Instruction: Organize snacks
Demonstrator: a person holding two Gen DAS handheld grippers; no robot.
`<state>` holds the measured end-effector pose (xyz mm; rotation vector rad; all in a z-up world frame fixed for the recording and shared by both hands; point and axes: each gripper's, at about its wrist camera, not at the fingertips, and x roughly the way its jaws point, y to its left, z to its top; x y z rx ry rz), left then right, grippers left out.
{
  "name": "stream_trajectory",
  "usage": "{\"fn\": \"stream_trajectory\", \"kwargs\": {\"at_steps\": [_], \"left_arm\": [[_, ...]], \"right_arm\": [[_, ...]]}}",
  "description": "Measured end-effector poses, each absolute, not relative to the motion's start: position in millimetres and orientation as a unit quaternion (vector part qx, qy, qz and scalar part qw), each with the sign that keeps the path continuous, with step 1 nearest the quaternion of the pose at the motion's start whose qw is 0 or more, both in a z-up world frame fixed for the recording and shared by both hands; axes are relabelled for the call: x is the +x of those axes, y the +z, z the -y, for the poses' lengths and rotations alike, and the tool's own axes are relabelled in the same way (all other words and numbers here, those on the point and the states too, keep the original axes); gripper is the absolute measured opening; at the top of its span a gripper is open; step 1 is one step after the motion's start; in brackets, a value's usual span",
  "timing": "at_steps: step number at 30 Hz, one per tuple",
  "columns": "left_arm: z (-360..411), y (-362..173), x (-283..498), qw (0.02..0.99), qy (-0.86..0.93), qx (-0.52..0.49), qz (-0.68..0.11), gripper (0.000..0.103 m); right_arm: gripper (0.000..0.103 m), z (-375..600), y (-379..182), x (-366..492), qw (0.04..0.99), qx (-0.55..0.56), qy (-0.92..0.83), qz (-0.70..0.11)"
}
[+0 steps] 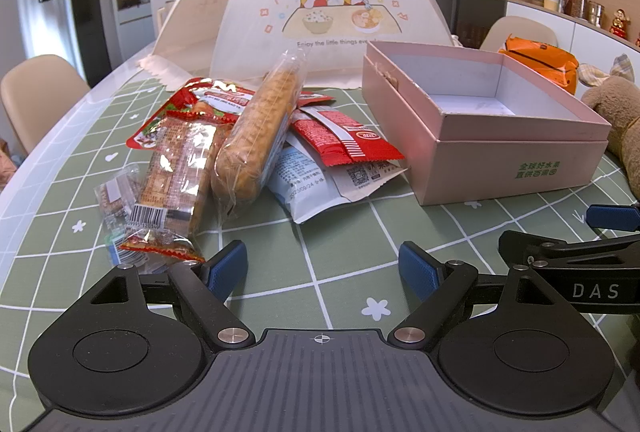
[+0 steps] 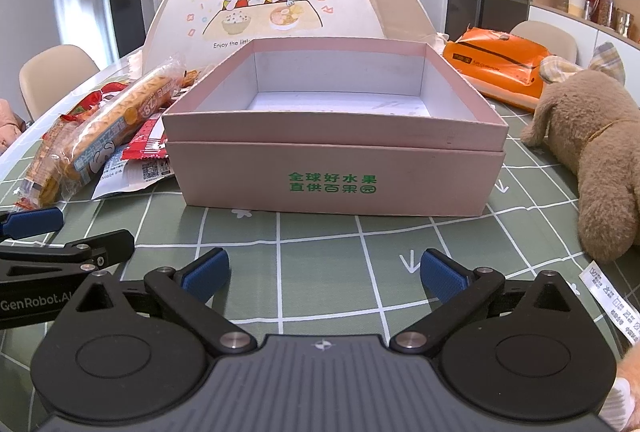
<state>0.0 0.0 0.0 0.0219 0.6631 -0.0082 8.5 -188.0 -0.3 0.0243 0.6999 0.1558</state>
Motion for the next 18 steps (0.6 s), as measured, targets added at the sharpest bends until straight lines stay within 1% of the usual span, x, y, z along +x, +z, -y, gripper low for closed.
{"fn": "stream_trajectory", "kwargs": {"at_steps": [18], "left_arm": [[0.0,0.0,0.0,0.945,-0.004,0.011,-0.326,0.088]], "right_arm": [[0.103,187.6,-1.3,9.1,0.936,0.012,0.076,-0.343]]}}
